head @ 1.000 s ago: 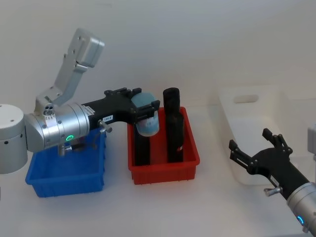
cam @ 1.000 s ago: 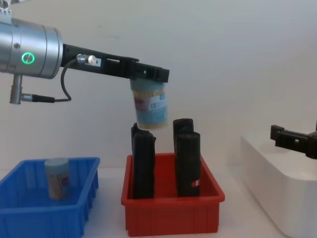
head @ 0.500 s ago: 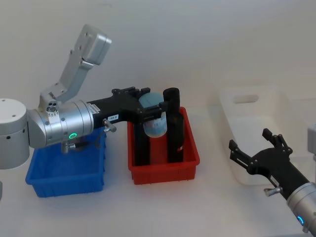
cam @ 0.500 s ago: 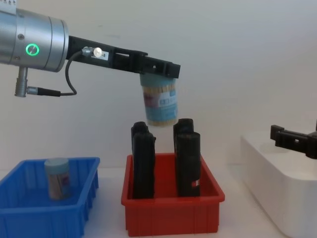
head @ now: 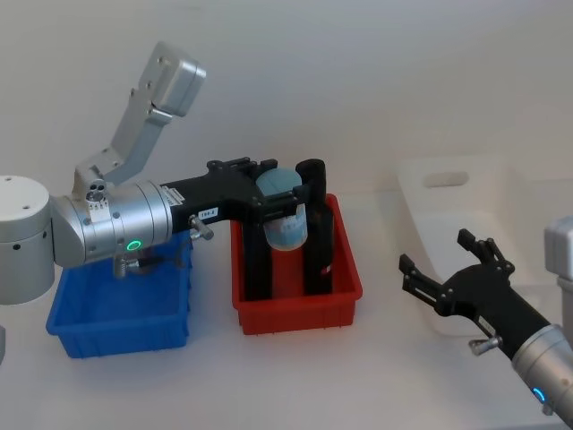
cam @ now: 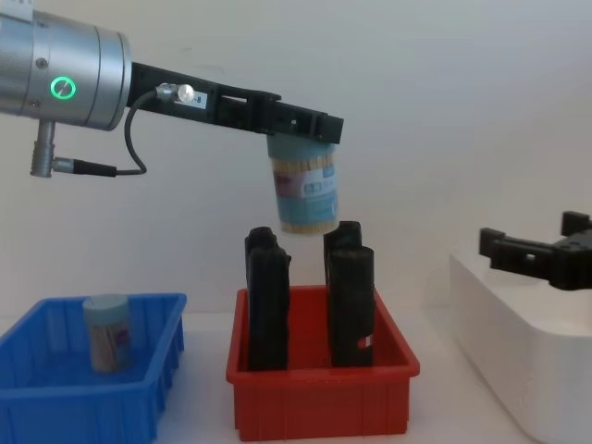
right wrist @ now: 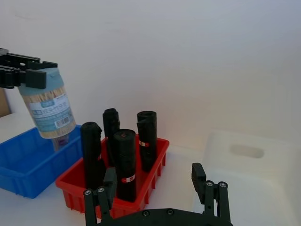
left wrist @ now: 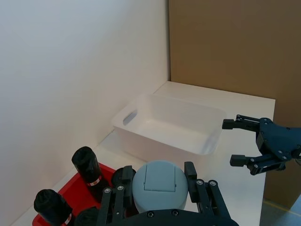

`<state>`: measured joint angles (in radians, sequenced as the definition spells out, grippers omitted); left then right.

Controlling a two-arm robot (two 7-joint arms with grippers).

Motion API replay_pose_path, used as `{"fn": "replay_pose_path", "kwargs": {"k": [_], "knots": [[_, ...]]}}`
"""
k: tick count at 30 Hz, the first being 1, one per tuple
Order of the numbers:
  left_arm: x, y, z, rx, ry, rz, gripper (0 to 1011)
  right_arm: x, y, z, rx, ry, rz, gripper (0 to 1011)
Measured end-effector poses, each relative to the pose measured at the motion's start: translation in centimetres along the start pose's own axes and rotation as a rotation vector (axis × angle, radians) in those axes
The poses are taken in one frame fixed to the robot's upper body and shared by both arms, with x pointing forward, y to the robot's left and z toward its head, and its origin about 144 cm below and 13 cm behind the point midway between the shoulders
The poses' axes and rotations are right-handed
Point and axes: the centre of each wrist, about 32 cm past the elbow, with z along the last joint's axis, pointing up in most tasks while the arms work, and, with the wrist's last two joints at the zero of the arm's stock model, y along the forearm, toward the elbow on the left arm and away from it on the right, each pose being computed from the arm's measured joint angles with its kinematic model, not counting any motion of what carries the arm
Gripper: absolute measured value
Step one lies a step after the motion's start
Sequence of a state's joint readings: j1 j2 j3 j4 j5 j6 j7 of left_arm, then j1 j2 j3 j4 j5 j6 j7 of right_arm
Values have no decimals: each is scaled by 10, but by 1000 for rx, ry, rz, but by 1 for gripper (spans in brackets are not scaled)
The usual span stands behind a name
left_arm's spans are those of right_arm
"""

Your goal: Pick the cotton swabs from the blue box and place them into the white box.

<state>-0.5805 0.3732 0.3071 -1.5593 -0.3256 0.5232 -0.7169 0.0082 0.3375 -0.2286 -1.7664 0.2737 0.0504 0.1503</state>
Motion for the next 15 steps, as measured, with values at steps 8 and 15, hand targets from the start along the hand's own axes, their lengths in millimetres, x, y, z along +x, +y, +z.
{"fn": "replay_pose_path", "kwargs": {"k": [8,15], "knots": [[0,0,0,0,-1,-3,660,-2,11,7,2,-17,93,1001],[0,0,1,1,-1,-5,660,-8,29,16,11,-37,190,1002]]}}
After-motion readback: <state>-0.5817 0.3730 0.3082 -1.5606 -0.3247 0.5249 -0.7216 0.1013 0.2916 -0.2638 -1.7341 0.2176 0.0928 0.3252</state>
